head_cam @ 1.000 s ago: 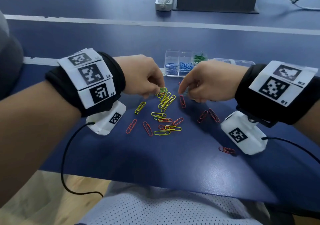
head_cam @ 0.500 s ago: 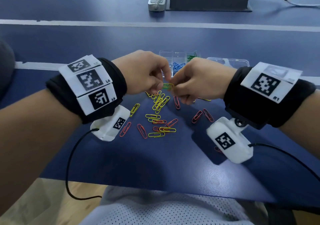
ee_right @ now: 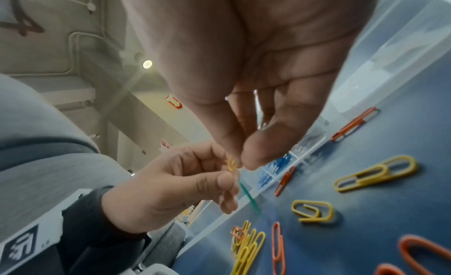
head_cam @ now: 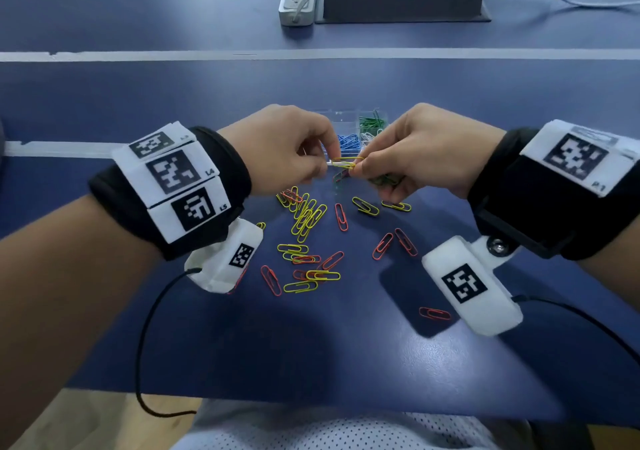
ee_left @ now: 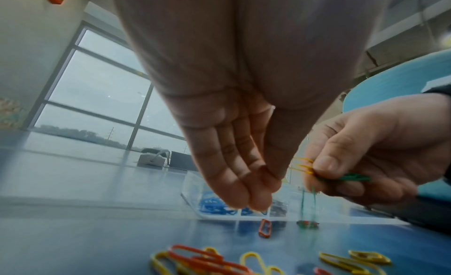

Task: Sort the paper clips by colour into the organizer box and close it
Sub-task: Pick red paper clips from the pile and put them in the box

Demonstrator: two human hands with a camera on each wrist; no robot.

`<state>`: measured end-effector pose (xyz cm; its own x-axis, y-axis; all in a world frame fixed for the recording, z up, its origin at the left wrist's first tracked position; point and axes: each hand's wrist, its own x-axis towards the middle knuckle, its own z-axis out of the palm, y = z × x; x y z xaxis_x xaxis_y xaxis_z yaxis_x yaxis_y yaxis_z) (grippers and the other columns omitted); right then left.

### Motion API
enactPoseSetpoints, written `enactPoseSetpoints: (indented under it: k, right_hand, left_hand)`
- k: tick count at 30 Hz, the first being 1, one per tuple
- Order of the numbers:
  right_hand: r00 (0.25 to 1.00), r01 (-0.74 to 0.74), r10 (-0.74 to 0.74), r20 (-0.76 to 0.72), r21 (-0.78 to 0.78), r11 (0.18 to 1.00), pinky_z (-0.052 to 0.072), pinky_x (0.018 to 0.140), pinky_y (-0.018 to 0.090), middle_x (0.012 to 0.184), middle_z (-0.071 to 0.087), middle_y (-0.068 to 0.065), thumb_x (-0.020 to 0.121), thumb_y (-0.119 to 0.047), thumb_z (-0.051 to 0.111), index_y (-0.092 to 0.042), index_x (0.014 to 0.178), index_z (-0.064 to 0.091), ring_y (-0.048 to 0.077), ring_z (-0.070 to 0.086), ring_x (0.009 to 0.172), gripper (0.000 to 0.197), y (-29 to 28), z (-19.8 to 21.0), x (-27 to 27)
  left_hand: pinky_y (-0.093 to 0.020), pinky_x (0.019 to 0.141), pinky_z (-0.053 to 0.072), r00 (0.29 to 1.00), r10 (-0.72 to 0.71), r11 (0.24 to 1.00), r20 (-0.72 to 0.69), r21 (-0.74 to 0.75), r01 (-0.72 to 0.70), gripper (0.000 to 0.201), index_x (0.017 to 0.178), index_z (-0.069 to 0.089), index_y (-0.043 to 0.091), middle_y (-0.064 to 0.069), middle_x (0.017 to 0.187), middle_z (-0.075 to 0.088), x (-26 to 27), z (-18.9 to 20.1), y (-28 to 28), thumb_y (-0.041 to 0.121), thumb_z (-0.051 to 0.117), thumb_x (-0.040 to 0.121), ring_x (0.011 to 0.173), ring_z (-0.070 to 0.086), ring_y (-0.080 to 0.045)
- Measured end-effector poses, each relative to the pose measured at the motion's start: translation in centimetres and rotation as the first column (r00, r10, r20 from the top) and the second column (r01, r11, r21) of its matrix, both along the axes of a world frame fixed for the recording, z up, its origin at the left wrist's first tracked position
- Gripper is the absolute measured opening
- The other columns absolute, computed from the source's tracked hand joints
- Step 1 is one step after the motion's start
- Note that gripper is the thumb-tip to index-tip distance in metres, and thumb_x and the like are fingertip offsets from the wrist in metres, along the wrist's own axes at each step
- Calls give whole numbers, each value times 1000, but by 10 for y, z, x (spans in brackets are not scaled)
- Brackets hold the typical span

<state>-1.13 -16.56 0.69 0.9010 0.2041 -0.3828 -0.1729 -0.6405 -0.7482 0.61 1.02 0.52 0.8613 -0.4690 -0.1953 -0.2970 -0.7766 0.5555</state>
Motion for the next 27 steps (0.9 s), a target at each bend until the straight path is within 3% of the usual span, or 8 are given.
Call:
enactPoseSetpoints:
  k: [3, 5, 7, 10, 14, 19, 24, 27]
  right_hand:
    - [999, 21, -20, 33, -8, 1000, 59, 59, 28, 61, 59, 9, 81, -14, 68, 2, 84, 73, 19, 59, 55, 18, -4, -4, 0]
    - [998, 5, -2, 56, -51, 999, 60, 63, 28, 58, 60, 6, 82, -17, 68, -1, 83, 74, 18, 61, 55, 18, -5, -4, -1]
    - [997, -28, 38, 71, -132, 991, 59, 68, 28, 58, 61, 5, 82, -19, 66, -1, 79, 72, 15, 62, 54, 20, -6, -3, -1]
    - [983, -99, 148, 111, -360, 928, 51, 72, 25, 55, 65, 2, 82, -25, 62, -10, 71, 71, 9, 56, 49, 21, -8, 1, -2]
    - [958, -150, 258, 126, -545, 825, 55, 79, 31, 52, 60, -3, 79, -27, 65, -20, 83, 76, 16, 57, 60, 13, -11, 9, -5]
    - [965, -87, 200, 171, -511, 855, 55, 80, 29, 63, 69, 4, 81, -23, 65, -21, 83, 75, 9, 58, 55, 10, -17, 14, 2]
    - [981, -20, 102, 166, -433, 901, 53, 92, 33, 80, 75, 8, 82, -8, 59, -23, 93, 75, 14, 68, 74, 25, -22, 18, 19]
    - [978, 29, 60, 201, -416, 909, 53, 92, 33, 83, 74, 7, 82, -4, 56, -25, 99, 74, 19, 69, 83, 32, -21, 18, 32]
  left_hand:
    - [-32, 69, 53, 996, 15, 991, -92, -131, -27, 13, 89, 59, 31, 0, 81, 71, -5, 1, -5, 25, 68, 82, 70, 68, -16]
    - [-27, 64, 48, 994, 15, 993, -105, -111, -26, 26, 98, 59, 29, 4, 82, 69, -5, 1, -6, 34, 73, 76, 64, 62, -5]
    - [-22, 64, 44, 999, 6, 1000, -45, 5, -6, 32, 101, 60, 28, 8, 76, 65, -3, -1, -7, 37, 74, 74, 55, 53, 7]
    - [-22, 71, 43, 997, -68, 970, 45, 236, 55, 27, 100, 66, 24, 10, 73, 59, -3, -2, -12, 36, 71, 77, 64, 53, -4]
    - [-23, 78, 45, 977, -193, 905, 96, 401, 139, 19, 97, 72, 22, 10, 72, 56, -3, -5, -22, 31, 68, 81, 75, 45, -11]
    - [-30, 79, 51, 966, -235, 873, 112, 460, 159, 11, 84, 72, 19, 8, 65, 51, -2, -6, -24, 26, 63, 82, 77, 45, -14]
    - [-21, 69, 42, 979, -166, 924, 120, 366, 112, 4, 74, 63, 23, 12, 60, 54, 2, 4, -23, 21, 61, 77, 57, 49, -3]
    - [-17, 66, 36, 977, -115, 960, 178, 274, 63, 6, 76, 62, 24, 13, 58, 54, 14, 16, -29, 20, 60, 78, 54, 47, 0]
